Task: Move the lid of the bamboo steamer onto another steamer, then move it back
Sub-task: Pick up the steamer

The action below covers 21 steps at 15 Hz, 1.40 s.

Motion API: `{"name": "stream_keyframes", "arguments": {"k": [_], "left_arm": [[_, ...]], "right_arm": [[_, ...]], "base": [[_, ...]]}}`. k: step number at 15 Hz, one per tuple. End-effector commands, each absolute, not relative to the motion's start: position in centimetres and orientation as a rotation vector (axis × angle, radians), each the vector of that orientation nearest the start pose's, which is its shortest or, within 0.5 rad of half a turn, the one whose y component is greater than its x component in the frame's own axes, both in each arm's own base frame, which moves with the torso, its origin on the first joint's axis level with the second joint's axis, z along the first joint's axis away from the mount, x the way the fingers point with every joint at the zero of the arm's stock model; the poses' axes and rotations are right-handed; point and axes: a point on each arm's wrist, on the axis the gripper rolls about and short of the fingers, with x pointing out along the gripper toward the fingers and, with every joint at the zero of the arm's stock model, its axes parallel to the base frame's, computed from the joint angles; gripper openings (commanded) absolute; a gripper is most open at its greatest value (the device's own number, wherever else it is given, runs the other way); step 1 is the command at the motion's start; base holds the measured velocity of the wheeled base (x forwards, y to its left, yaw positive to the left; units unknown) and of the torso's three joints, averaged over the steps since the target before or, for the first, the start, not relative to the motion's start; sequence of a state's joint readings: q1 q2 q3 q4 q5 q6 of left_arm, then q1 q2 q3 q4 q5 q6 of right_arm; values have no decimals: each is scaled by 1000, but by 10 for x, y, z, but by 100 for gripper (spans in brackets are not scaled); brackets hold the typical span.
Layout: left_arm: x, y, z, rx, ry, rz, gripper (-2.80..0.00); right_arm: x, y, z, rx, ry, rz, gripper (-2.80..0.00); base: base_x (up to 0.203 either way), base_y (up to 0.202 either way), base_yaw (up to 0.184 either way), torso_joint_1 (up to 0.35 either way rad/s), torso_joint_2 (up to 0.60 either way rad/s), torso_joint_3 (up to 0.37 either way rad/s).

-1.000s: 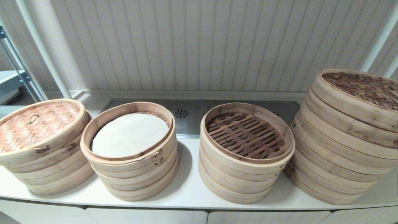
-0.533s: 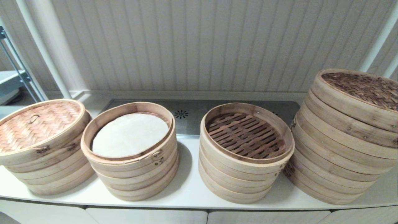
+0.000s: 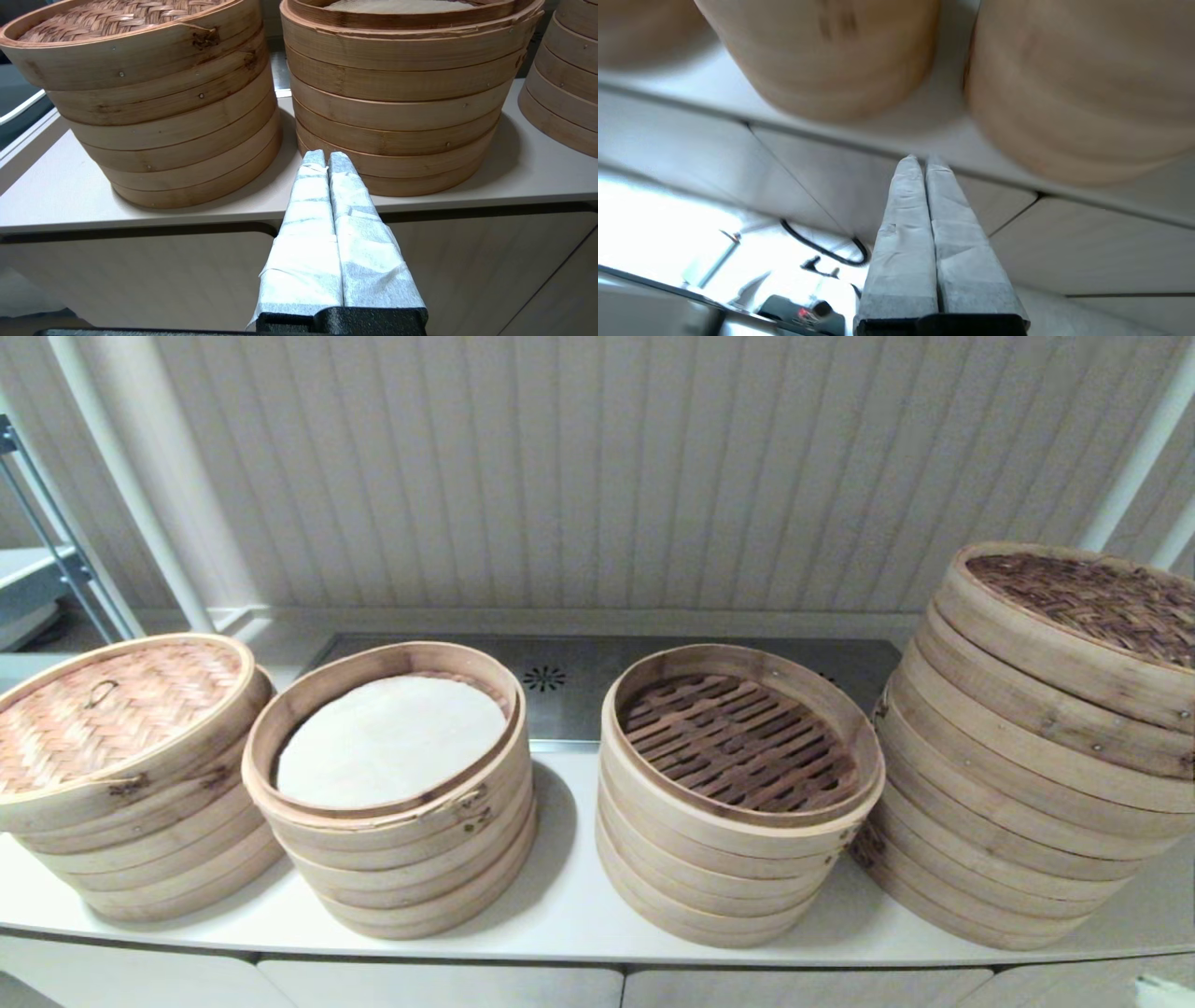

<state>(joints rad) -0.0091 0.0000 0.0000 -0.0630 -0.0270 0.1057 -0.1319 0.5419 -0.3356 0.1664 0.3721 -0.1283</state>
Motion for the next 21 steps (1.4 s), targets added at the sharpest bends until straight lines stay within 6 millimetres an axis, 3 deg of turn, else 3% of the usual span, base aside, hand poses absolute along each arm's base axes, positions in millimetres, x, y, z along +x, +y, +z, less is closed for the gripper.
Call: {"name": "stream_keyframes", "arguments": {"k": [1,5,9,13,17,21], "left_arm": [[-21,0,74,106,-37,-35,-280],[-21,0,74,102,-37,-35,-280],[-21,0,74,98,-37,-35,-280],[-21,0,74,97,-37,-32,-280],[-21,0,74,94,-37,-32,-280],[-21,0,74,91,-37,-29,-280]], "right_arm": [[24,5,126,-42,359,267,-280],[8,7,97,-85,280,270,-280],[-2,8,96,-110,180,245,-280],[-3,5,94,-123,187,92,-280],[-2,4,94,-139,197,204,-280],[-16,2,89,-149,114,141,-280]], "base": [[0,0,0,0,0,0],[0,0,0,0,0,0],[0,0,0,0,0,0],[0,0,0,0,0,0],[0,0,0,0,0,0],[0,0,0,0,0,0]]}}
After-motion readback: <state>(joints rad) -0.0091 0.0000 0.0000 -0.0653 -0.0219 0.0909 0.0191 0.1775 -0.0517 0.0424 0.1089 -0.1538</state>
